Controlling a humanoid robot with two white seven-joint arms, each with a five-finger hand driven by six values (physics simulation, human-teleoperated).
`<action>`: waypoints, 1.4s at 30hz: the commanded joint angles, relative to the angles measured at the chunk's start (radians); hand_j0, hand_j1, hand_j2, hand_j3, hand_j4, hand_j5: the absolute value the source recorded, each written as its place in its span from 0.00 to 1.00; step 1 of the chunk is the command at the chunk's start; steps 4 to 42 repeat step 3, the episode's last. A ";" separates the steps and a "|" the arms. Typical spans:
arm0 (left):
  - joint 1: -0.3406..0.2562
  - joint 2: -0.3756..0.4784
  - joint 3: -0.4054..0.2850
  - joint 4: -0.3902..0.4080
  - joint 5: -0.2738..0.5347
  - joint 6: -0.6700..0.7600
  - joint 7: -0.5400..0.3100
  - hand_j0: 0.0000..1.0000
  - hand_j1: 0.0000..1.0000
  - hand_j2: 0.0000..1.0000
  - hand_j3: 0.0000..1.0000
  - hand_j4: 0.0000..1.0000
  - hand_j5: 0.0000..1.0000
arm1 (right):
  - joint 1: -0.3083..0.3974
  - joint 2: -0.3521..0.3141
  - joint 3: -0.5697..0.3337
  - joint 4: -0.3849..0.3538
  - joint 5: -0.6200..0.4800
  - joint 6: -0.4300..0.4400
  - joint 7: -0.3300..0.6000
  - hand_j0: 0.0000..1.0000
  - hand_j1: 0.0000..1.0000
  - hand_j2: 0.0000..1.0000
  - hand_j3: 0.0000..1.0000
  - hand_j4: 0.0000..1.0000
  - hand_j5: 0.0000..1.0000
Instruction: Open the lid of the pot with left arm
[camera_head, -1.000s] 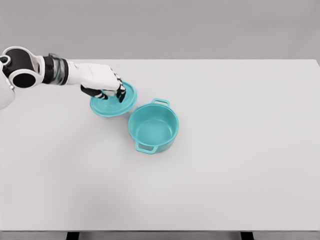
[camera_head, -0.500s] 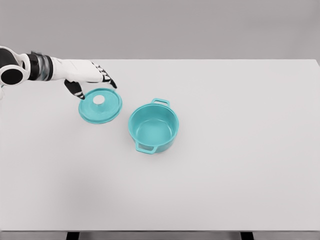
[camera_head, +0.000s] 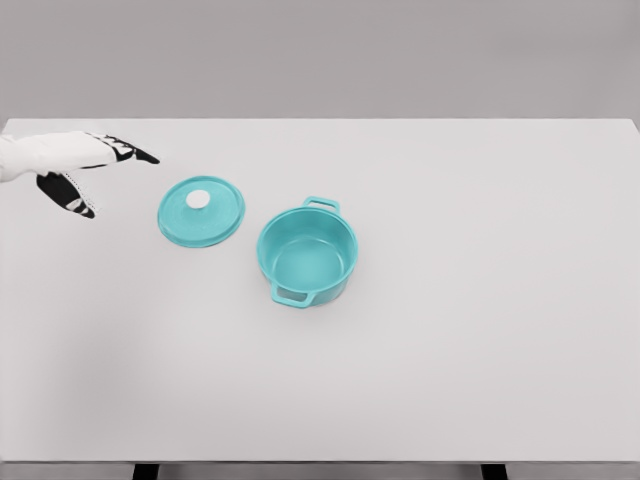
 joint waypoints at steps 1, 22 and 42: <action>0.003 0.040 0.009 0.006 0.045 0.003 0.001 1.00 1.00 1.00 1.00 1.00 1.00 | 0.000 0.000 0.000 0.000 0.000 0.000 0.000 1.00 1.00 1.00 1.00 1.00 1.00; 0.009 0.037 0.009 0.012 0.046 0.003 0.001 1.00 1.00 1.00 1.00 1.00 1.00 | 0.000 0.000 0.000 0.000 0.000 0.000 0.000 1.00 1.00 1.00 1.00 1.00 1.00; 0.009 0.037 0.009 0.012 0.046 0.003 0.001 1.00 1.00 1.00 1.00 1.00 1.00 | 0.000 0.000 0.000 0.000 0.000 0.000 0.000 1.00 1.00 1.00 1.00 1.00 1.00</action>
